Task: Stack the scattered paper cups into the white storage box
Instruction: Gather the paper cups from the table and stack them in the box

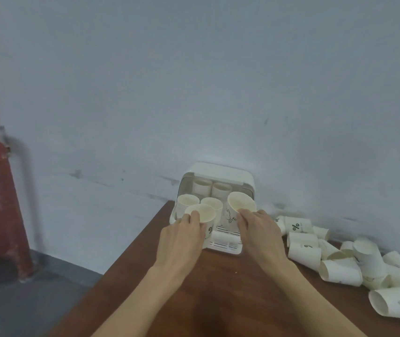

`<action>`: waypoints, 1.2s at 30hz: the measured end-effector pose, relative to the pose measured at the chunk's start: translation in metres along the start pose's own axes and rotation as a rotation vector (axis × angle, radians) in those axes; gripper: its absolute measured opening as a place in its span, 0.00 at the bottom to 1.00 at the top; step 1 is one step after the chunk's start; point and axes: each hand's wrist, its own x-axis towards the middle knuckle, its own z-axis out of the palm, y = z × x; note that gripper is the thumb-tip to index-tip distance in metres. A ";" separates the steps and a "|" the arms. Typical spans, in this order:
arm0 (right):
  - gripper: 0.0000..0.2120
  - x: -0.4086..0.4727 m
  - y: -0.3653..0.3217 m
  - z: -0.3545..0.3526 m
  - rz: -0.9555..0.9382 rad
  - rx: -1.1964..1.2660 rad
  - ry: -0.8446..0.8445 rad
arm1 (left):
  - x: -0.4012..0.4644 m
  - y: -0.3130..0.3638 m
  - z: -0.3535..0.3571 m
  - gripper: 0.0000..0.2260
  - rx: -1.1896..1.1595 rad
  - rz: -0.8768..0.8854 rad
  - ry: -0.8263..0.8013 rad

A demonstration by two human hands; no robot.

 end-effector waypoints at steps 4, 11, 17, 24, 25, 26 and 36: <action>0.13 0.030 -0.005 0.010 0.025 0.060 -0.045 | 0.004 -0.014 0.008 0.09 -0.029 -0.027 0.026; 0.14 0.073 -0.008 0.038 0.072 0.117 -0.077 | 0.011 -0.026 0.025 0.08 -0.009 -0.034 0.051; 0.14 0.091 -0.010 0.066 0.048 0.128 -0.147 | 0.017 -0.031 0.033 0.12 0.033 -0.007 0.131; 0.13 0.088 -0.007 0.087 0.042 0.055 -0.276 | 0.019 -0.039 0.037 0.11 0.032 -0.015 0.173; 0.13 0.087 -0.006 0.089 0.046 0.046 -0.290 | 0.020 -0.040 0.037 0.12 0.035 -0.018 0.172; 0.13 0.085 -0.006 0.090 0.049 0.040 -0.301 | 0.020 -0.041 0.038 0.12 0.036 -0.020 0.168; 0.06 0.068 -0.014 0.106 0.017 -0.027 -0.464 | 0.034 -0.048 0.043 0.10 0.046 -0.037 0.175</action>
